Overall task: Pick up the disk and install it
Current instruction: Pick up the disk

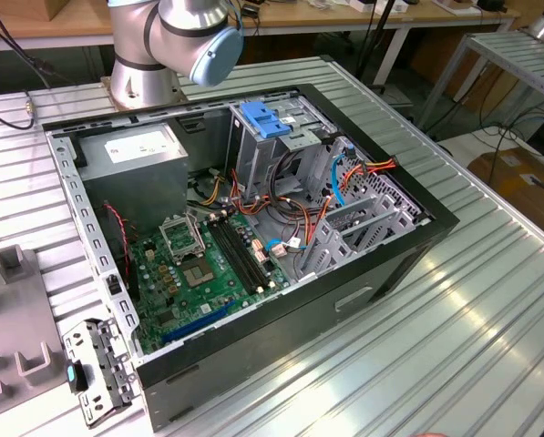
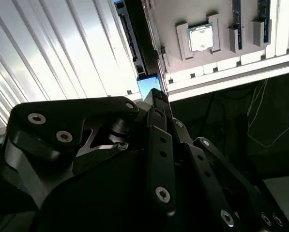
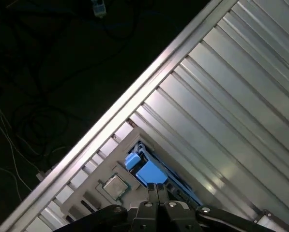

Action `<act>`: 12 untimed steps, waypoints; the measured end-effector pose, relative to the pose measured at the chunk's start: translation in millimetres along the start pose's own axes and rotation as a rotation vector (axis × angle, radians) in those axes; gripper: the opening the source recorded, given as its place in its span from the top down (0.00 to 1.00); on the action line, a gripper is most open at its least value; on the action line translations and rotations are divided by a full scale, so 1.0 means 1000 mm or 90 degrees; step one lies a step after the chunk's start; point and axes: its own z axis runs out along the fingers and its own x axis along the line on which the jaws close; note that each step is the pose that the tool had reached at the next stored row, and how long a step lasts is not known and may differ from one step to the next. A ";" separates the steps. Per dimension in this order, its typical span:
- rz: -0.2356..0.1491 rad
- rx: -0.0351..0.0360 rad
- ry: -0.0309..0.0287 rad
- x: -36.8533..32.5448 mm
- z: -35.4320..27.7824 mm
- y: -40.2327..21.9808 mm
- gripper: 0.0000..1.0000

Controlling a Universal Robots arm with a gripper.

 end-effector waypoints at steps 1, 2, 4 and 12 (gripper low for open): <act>-0.018 -0.0002 -0.0002 0.0000 0.0001 0.0000 0.89; -0.029 -0.0003 -0.0004 0.0000 0.0001 0.0000 0.89; -0.066 -0.0007 -0.0008 0.0000 0.0002 0.0000 0.89; -0.261 -0.0028 -0.0030 0.0000 0.0006 0.0000 0.89</act>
